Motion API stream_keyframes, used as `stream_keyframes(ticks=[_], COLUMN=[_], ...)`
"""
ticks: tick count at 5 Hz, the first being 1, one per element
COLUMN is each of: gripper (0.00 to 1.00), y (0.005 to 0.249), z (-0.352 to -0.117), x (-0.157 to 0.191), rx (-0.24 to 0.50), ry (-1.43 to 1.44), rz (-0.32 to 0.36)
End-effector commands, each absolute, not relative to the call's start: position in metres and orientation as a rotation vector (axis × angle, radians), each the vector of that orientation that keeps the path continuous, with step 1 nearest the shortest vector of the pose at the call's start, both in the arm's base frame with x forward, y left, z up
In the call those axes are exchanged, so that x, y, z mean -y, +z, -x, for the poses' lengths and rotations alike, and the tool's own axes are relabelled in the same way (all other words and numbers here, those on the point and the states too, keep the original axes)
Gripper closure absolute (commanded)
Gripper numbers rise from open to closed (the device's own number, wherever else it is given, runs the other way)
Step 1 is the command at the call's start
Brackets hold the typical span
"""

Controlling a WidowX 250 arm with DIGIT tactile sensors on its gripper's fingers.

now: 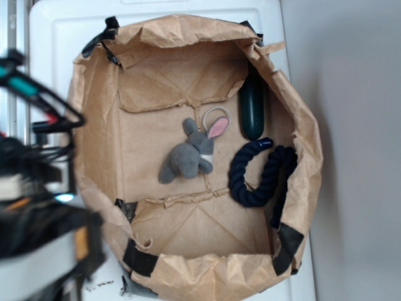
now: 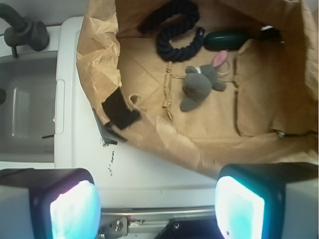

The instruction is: Grab the gray animal.

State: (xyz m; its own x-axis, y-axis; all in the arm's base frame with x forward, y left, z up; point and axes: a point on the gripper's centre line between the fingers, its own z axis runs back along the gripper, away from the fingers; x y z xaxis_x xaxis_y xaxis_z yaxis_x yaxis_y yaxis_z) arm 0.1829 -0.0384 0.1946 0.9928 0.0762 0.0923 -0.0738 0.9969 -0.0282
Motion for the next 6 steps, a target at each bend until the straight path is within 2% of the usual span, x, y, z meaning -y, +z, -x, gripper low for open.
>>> stream_keyframes(ticks=[1, 2, 3, 4, 6], gripper=[0.0, 0.0, 0.0, 0.0, 0.0], y=[0.196, 0.178, 0.149, 0.133, 0.133], z=[-0.2, -0.204, -0.202, -0.244, -0.244], x=[-0.012, -0.001, 0.014, 0.035, 0.035], rx=[0.121, 0.109, 0.132, 0.167, 0.167], ry=[0.131, 0.092, 0.088, 0.039, 0.039], rz=[0.076, 0.095, 0.061, 0.047, 0.047])
